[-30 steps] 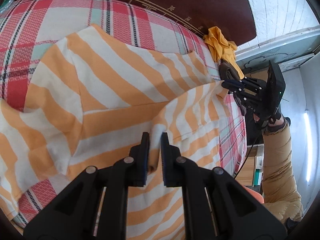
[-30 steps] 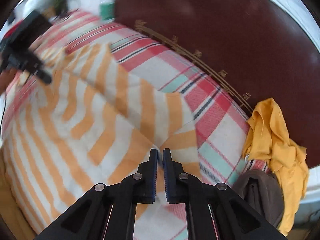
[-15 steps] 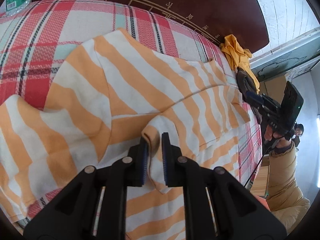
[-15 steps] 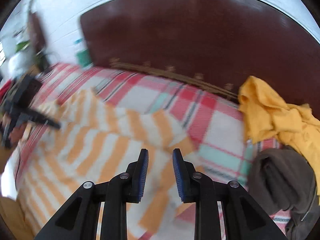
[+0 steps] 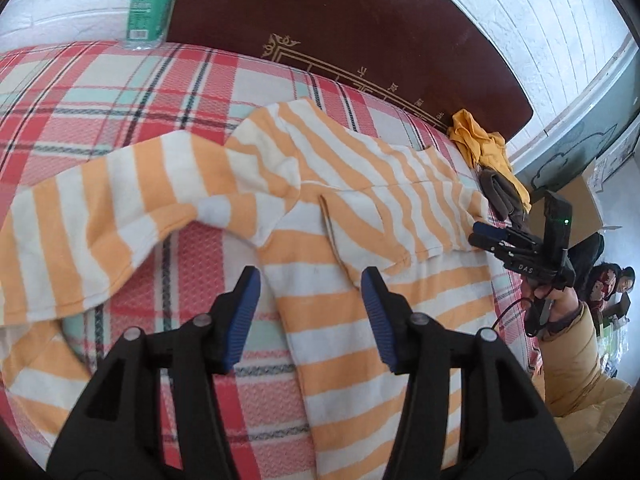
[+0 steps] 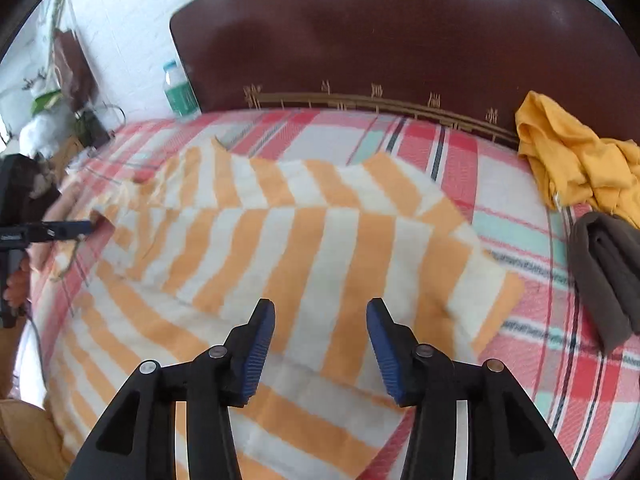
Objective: Fold clothes
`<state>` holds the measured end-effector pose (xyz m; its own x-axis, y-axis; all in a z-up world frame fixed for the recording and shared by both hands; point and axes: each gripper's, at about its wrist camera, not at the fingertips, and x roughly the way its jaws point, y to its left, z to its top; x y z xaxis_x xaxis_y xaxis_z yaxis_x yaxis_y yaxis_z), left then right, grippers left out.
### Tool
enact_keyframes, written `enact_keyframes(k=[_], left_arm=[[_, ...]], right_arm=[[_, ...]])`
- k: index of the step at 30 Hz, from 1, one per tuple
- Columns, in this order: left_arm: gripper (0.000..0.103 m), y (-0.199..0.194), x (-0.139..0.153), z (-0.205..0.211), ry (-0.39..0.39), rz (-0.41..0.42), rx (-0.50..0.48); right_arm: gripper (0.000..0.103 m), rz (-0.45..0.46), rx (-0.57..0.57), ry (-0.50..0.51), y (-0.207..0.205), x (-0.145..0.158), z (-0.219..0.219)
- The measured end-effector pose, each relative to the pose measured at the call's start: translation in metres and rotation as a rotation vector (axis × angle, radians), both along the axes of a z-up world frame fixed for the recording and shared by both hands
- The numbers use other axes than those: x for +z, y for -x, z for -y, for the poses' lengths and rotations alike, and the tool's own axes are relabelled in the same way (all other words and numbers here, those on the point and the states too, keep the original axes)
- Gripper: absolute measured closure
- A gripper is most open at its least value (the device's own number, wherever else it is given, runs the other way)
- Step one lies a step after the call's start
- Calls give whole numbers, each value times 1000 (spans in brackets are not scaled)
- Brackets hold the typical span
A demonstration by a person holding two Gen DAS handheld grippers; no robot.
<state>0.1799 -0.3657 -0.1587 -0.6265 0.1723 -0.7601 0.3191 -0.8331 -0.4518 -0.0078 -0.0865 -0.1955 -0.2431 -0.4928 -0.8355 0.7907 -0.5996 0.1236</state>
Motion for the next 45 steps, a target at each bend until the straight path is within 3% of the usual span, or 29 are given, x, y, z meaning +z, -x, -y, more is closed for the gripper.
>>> enact_keyframes(k=[4,11,15,17,21,25,29,31,33,38,42,45], left_arm=[[49,-39,4,18,-9,-26,122],[49,-122,7,63,8,-52,401],[49,-166,-7,86,-94,-77,527],[49,-180,-16,93,-105,-65,602],[49,-192,-27,95,43,20,703],[49,-188,-32,90,242,89,707],[49,-168,-48,91,242,143,590],[49,-158,-49,86,301,164,558],[49,-150,-48,84,307,167,517],[49,-138,-45,87,306,157,498],[73,-134,-39,88,332,154,482],[78,-131,-33,88,349,141,468]], right_arm=[[54,128,-110,85,2,-7,-13],[48,187,-122,339,-47,23,-48],[46,220,-88,434,-79,34,-55],[28,228,-82,450,-91,36,-54],[28,243,-118,411,-94,24,-48],[28,257,-154,371,-98,12,-41],[28,272,-190,331,-101,0,-35],[28,279,-208,311,-103,-6,-31],[28,282,-219,300,-105,-10,-29],[25,264,-214,326,-105,-10,-33],[26,250,-210,346,-106,-10,-35],[25,248,-220,369,-105,-10,-39]])
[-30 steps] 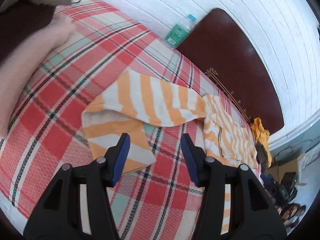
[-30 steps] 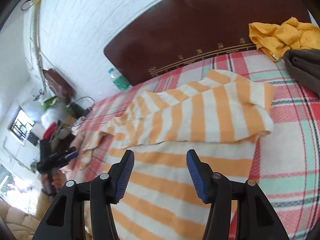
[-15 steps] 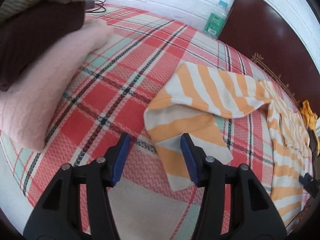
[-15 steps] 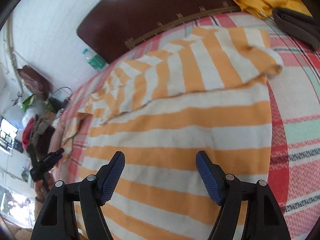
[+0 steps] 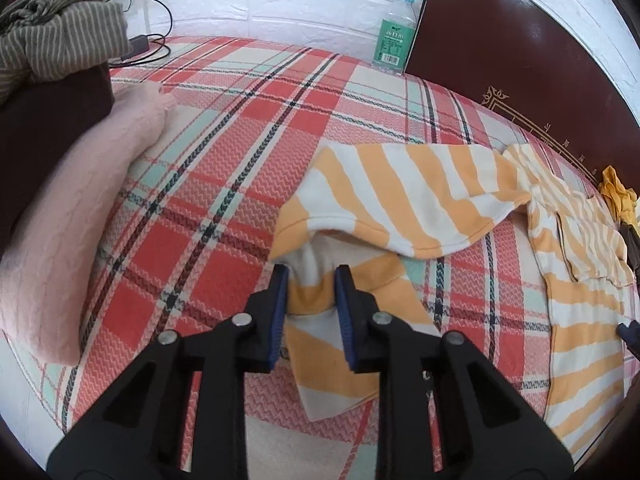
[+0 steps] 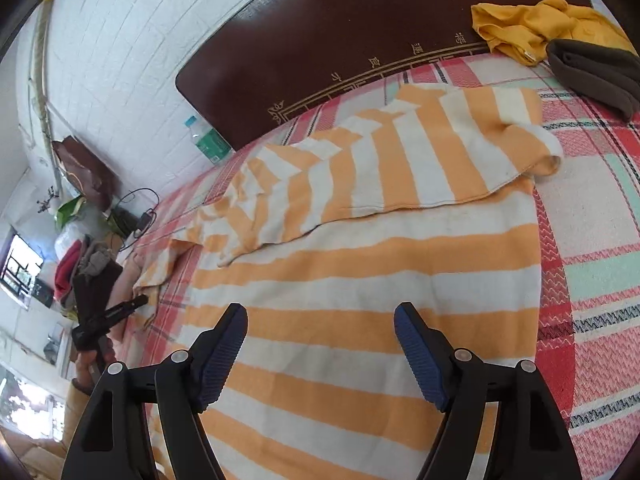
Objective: Fold clothes
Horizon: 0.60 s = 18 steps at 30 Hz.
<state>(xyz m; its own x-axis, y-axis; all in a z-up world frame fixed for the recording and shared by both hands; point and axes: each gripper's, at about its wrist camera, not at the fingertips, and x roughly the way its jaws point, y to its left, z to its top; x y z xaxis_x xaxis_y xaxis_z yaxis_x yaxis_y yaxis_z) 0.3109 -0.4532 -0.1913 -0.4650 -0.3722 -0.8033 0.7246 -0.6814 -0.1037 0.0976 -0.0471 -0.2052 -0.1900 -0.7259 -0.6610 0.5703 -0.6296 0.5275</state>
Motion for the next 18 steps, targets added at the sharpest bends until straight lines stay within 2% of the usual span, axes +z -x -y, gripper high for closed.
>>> enact_keyframes(k=[3,6,10,11,13,15,16,18], left_arm=[[85,3,9,-1,40,-3,-4],[85,6,23,-3,81,-22,-21],[88,15,49,0,139,-62,-34],[88,17,57,1,154,-74,-36],[88,22,74,1,189,-108,-50],[88,27,92,0,222,-146,-68],[88,30,99,-2,235,-154,-81],[88,36,106,-5,244,-161,-102]], right_arm=[[27,8,-22,27,2,1,-6],[25,15,-45,53,4,1,-13],[24,0,-53,-108,3,-13,-4],[24,-7,-48,-106,0,-12,-4],[24,1,-19,-18,-3,-3,-7],[24,-30,-9,39,-6,6,-11],[23,-43,-13,25,-6,6,-10],[23,-18,-28,-119,-3,-7,-3]])
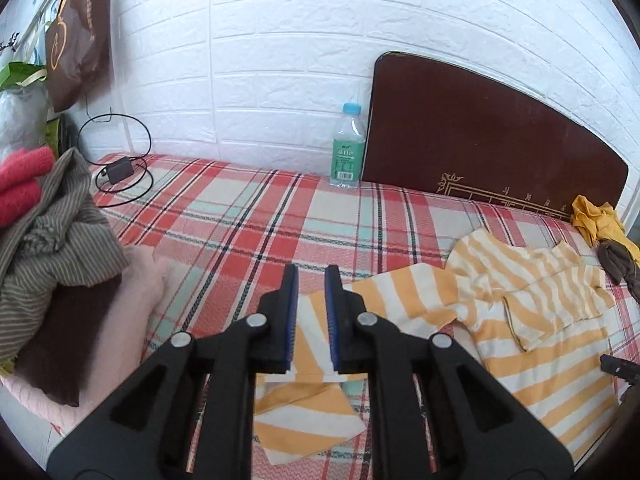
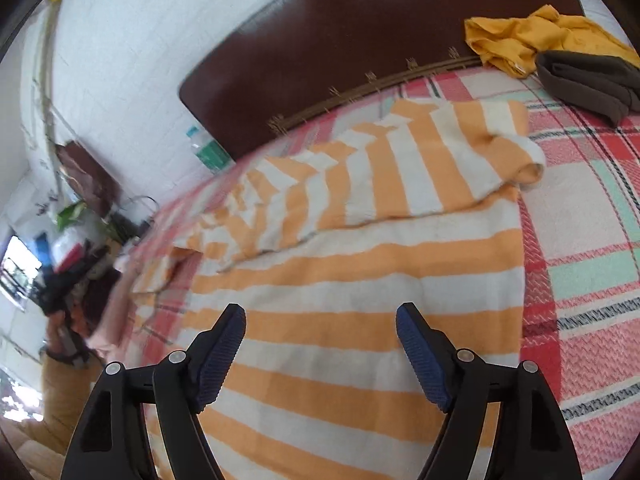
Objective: Fold clothes
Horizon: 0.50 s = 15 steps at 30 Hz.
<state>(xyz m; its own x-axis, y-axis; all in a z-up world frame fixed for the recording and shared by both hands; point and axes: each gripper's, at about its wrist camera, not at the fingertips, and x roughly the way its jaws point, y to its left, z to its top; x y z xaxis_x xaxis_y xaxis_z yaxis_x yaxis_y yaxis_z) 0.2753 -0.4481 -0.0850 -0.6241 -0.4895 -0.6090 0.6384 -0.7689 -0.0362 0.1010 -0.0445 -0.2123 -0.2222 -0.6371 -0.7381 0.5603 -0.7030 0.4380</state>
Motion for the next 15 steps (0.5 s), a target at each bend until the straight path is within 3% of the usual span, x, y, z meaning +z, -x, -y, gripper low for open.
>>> enact_keyframes(k=[4,6,7,9,15], left_arm=[[86,-1,-11,-4,-92,-7,-40],[63,-7,-28,-2,-203,-11,-45],[60,-11,-40,0,-280,-21,-47],[60,-21,-62,2,-436,-51,-61],[60,-41,-104,22,-687,-144,60]], right_arm=[[23,-13,27,56,-7,3,-2],[23,0,43,83,-8,3,-2],[23,11,40,72,-8,0,-1],[23,33,34,50,-7,-5,2],[21,38,32,47,-7,-8,3]])
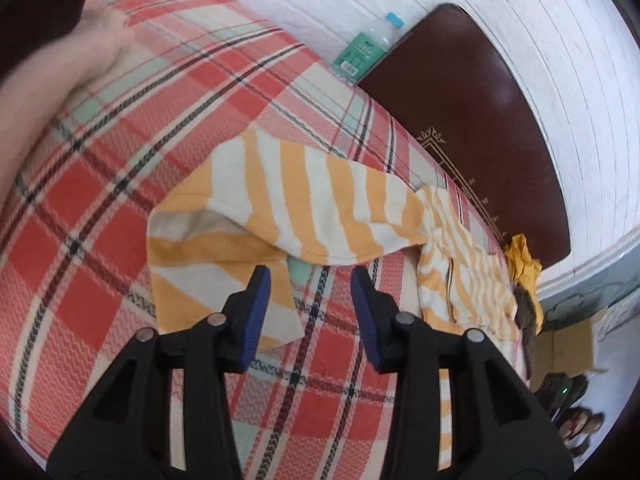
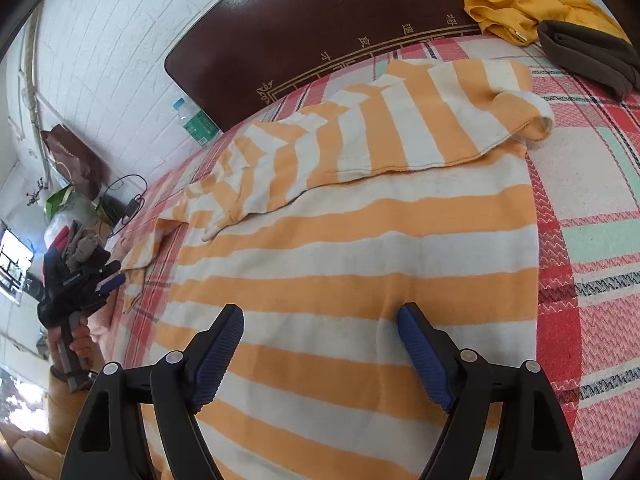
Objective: Fold clothes
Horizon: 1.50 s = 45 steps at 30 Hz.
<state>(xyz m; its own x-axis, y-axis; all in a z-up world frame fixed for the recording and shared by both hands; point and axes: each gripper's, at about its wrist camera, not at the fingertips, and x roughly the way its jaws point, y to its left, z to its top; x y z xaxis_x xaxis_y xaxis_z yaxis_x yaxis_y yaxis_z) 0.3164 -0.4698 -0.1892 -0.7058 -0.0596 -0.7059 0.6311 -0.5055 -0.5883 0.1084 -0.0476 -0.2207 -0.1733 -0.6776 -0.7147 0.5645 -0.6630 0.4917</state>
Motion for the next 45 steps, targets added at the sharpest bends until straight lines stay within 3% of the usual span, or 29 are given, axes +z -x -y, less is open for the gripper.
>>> enact_keyframes(k=[10,11,12,13,15,17,20,23,26,28,30,35,39,42,43,45], left_arm=[[60,9,-23,51,-177,-56,218],[63,10,-26,57,-203,-64,238],[77,10,-27,61,-218,-79,252],[84,10,-27,66,-225,-81,266],[91,12,-21,70,-205,-81,279],[92,14,-10,71,-166,-81,284],[92,26,33,57,0,-114,232],[92,50,90,22,242,-163,93],[92,89,135,-35,503,-175,-113],[92,120,150,-79,654,-167,-247],[92,151,152,-119,744,-150,-371],[92,217,121,-228,939,-102,-615],[92,252,60,-294,943,-9,-787],[91,260,20,-322,1022,95,-797],[90,260,11,-325,1015,121,-806],[79,250,5,-323,993,141,-805]], right_arm=[[21,0,-3,-8,-3,-1,3],[21,2,-5,-6,-3,-1,3],[21,4,-6,-6,-3,-1,3],[21,4,-6,-7,-3,0,3],[21,8,-6,-7,-4,0,2],[21,15,-8,-3,-3,0,1],[21,24,-11,1,-3,1,0],[21,30,-9,9,-2,3,0],[21,43,-8,33,0,5,0],[21,52,-6,53,2,7,-1],[21,50,-8,62,2,8,-2],[21,51,-18,72,4,10,-9],[21,54,-36,73,8,10,-19],[21,46,-48,60,12,11,-25],[21,41,-51,56,14,11,-25],[21,31,-54,51,17,14,-25]])
